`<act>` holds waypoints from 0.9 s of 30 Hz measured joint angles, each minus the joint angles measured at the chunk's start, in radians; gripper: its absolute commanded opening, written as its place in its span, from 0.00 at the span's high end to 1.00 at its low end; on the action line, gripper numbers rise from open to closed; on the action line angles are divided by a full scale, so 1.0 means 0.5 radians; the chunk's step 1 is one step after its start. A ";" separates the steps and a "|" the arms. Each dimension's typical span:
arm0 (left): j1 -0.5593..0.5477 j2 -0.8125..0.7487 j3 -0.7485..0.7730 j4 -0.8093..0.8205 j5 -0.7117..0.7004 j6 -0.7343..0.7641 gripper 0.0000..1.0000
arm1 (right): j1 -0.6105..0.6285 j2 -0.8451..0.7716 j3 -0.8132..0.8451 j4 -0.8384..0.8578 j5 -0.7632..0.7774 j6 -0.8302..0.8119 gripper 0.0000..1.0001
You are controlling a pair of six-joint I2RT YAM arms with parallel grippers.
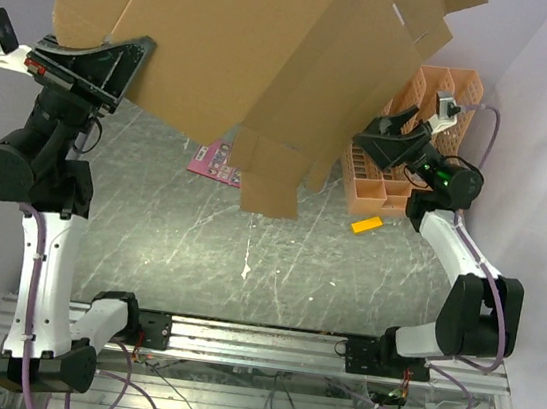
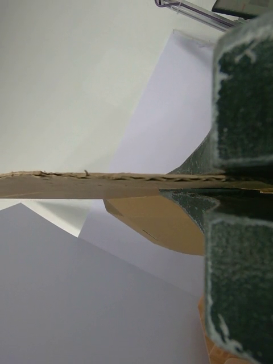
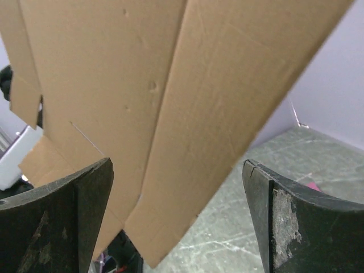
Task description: Fold the paper box
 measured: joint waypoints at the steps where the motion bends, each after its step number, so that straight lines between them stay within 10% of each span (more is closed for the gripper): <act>1: 0.000 -0.002 0.011 -0.002 -0.002 -0.002 0.93 | 0.001 -0.014 0.014 0.014 0.011 0.021 0.11; 13: 0.000 -0.066 0.005 -0.179 -0.022 0.198 0.93 | -0.002 -0.261 -0.025 -0.208 0.041 -0.027 0.96; 27: 0.000 -0.376 -0.446 -0.777 -0.169 0.957 0.93 | 0.361 -0.266 0.511 -2.538 0.805 -1.157 1.00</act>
